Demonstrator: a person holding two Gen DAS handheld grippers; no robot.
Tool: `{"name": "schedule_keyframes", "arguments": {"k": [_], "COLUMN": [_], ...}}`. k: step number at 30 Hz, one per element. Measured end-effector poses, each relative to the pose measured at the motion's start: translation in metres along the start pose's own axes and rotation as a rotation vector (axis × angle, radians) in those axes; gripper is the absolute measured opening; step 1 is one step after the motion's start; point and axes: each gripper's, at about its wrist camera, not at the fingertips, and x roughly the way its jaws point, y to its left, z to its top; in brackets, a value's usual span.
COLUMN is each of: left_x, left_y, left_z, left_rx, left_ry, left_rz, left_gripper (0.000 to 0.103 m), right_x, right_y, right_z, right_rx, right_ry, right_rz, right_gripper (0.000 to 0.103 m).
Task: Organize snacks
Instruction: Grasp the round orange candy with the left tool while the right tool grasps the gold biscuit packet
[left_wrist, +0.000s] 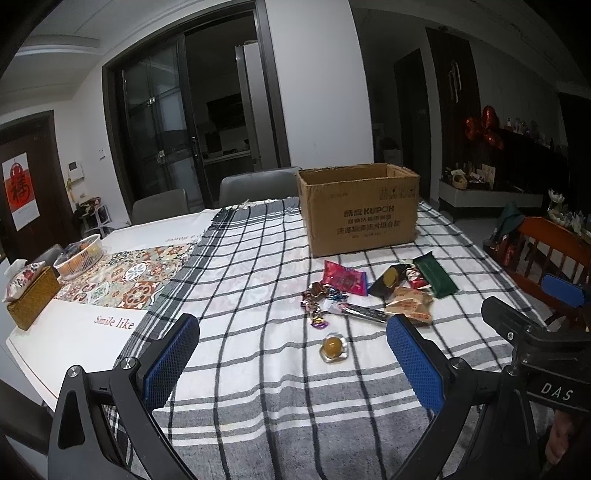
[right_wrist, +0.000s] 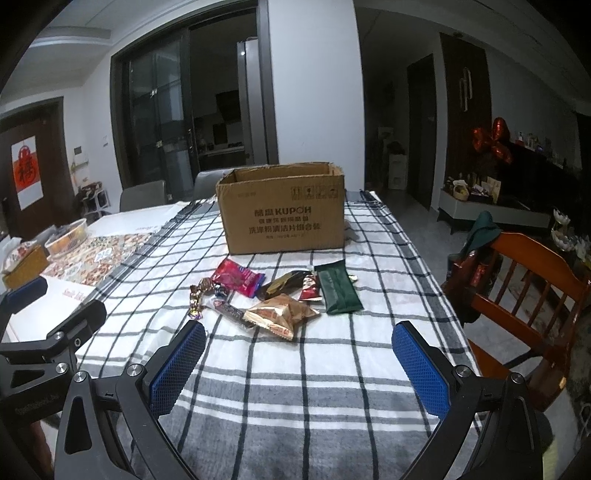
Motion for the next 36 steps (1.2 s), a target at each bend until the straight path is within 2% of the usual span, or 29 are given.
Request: {"name": "schedule_keyframes", "arguments": {"k": [4, 9, 16, 21, 27, 30, 34, 36], "left_x": [0.012, 0.028, 0.063, 0.083, 0.107, 0.121, 0.135, 0.140], "left_y": [0.002, 0.000, -0.009, -0.019, -0.027, -0.029, -0.031, -0.032], "left_z": [0.000, 0.001, 0.001, 0.004, -0.001, -0.007, -0.015, -0.018], "left_rx": [0.016, 0.049, 0.097, 0.127, 0.122, 0.114, 0.096, 0.093], "left_ry": [0.011, 0.028, 0.092, 0.140, 0.203, 0.249, 0.300, 0.315], "left_rz": [0.019, -0.019, -0.047, -0.086, -0.121, -0.136, -0.165, -0.174], "left_gripper": [0.103, 0.102, 0.084, 0.071, 0.058, 0.051, 0.036, 0.032], "right_x": [0.014, 0.036, 0.070, 0.089, 0.118, 0.134, 0.148, 0.153], "right_y": [0.004, 0.009, 0.013, 0.011, 0.005, 0.004, 0.003, 0.004], "right_z": [0.006, 0.009, 0.012, 0.019, 0.024, 0.019, 0.013, 0.012], "right_rx": [-0.019, -0.032, -0.044, -0.034, 0.067, 0.106, 0.132, 0.138], "right_ry": [0.019, 0.049, 0.112, 0.136, 0.198, 0.238, 0.263, 0.270], "right_rz": [0.012, 0.018, 0.034, 0.047, 0.096, 0.109, 0.101, 0.098], "right_gripper": [0.102, 0.102, 0.091, 0.088, 0.082, 0.075, 0.073, 0.073]}}
